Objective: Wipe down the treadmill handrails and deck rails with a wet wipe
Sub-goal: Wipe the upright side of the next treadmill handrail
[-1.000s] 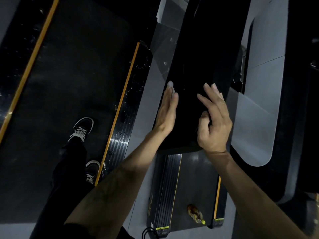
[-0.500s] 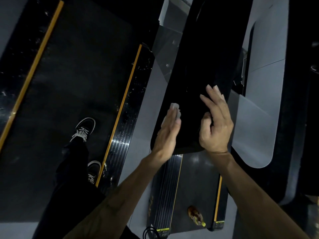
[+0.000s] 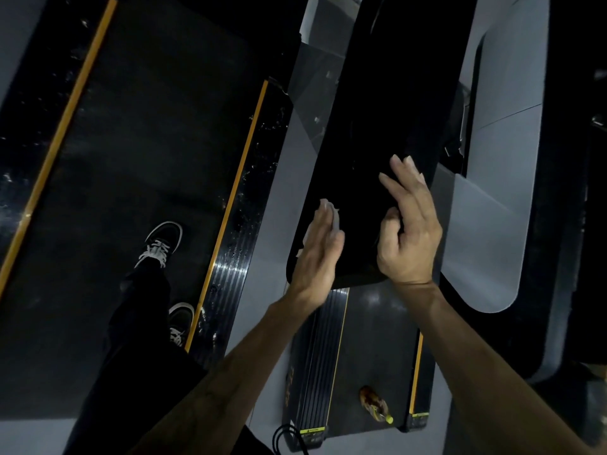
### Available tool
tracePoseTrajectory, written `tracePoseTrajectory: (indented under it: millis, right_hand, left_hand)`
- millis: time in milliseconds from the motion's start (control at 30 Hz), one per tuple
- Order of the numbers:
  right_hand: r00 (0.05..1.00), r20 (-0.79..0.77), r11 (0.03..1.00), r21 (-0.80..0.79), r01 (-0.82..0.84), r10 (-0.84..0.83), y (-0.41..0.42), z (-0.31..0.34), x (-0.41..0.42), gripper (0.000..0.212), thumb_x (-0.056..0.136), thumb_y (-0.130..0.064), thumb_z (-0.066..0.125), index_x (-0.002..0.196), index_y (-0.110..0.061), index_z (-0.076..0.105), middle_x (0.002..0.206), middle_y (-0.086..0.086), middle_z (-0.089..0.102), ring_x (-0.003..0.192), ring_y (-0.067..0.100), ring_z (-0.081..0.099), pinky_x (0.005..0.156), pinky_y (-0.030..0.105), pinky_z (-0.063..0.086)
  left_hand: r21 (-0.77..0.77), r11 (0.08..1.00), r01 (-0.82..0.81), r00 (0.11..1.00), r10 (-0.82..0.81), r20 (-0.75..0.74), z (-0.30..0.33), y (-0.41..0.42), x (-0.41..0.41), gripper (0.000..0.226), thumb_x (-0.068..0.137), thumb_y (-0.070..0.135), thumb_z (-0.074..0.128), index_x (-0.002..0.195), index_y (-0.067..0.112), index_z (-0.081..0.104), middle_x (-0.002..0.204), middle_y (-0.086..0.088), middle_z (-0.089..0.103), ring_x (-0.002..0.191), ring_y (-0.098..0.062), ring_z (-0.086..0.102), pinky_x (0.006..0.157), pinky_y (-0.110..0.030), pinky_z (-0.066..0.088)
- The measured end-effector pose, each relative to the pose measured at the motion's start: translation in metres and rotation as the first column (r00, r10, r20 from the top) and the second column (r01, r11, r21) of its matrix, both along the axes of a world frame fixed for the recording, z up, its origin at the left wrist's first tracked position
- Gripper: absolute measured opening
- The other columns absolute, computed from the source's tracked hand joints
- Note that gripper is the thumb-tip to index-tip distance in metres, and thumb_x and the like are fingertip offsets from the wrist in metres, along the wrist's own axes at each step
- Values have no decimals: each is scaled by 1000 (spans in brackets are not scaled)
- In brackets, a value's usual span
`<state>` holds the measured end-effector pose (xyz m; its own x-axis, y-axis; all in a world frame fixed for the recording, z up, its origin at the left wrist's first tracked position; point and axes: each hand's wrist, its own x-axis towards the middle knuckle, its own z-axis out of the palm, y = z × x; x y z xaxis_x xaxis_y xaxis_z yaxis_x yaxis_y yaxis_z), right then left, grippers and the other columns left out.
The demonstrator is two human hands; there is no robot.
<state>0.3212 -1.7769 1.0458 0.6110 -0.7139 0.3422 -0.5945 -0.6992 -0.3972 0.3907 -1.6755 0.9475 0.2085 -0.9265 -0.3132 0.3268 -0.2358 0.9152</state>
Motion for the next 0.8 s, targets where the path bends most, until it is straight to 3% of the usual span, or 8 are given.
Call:
tracePoseTrajectory:
  millis: [167, 333, 500, 600, 700, 800]
  right_hand:
    - [1000, 20, 1000, 12, 4, -4, 0, -1, -1, 54, 84, 2, 34, 130, 10, 61, 145, 24, 55, 144, 40, 44, 116, 62, 35]
    - [999, 38, 999, 38, -1, 0, 0, 1, 0, 57, 82, 6, 34, 134, 13, 57, 146, 26, 52, 145, 42, 42, 116, 63, 34]
    - [999, 46, 999, 48, 6, -8, 1, 3, 1, 58, 80, 8, 33, 134, 14, 56, 146, 27, 52, 145, 42, 42, 117, 63, 34]
    - [999, 47, 999, 51, 15, -17, 1, 2, 1, 57, 81, 7, 33, 133, 14, 56, 146, 28, 52, 144, 42, 42, 116, 62, 35]
    - [998, 52, 999, 33, 28, -30, 2, 2, 2, 52, 87, 3, 34, 133, 14, 57, 144, 28, 53, 143, 42, 44, 115, 62, 37]
    - [998, 58, 998, 49, 26, -29, 3, 4, 3, 53, 86, 7, 35, 134, 15, 55, 144, 29, 53, 143, 43, 44, 115, 62, 36]
  left_hand:
    - [-238, 971, -16, 995, 39, 92, 27, -11, -4, 59, 110, 33, 27, 164, 11, 13, 173, 3, 4, 158, -8, 2, 130, -32, 5]
    - [-210, 977, -23, 989, 53, 138, 17, -35, 12, 54, 112, 15, 26, 163, 6, 11, 173, -3, 1, 159, -12, -2, 130, -43, 5]
    - [-109, 992, -59, 996, 65, 55, 7, -1, -1, 54, 110, 22, 27, 161, 12, 14, 172, 0, 7, 158, -6, 4, 130, -40, 8]
    - [-222, 974, -51, 994, 72, 87, 24, 2, -7, 55, 110, 20, 28, 162, 7, 16, 172, -2, 8, 158, -9, 5, 129, -31, 8]
    - [-331, 943, 25, 993, 16, 119, 42, -21, 1, 60, 110, 33, 26, 163, 10, 13, 173, -1, 4, 159, -9, 1, 128, -28, 3]
    - [-299, 952, 61, 986, -12, 164, 41, -46, 18, 62, 110, 37, 22, 164, 11, 8, 173, 1, -2, 158, -6, -5, 130, -38, -1]
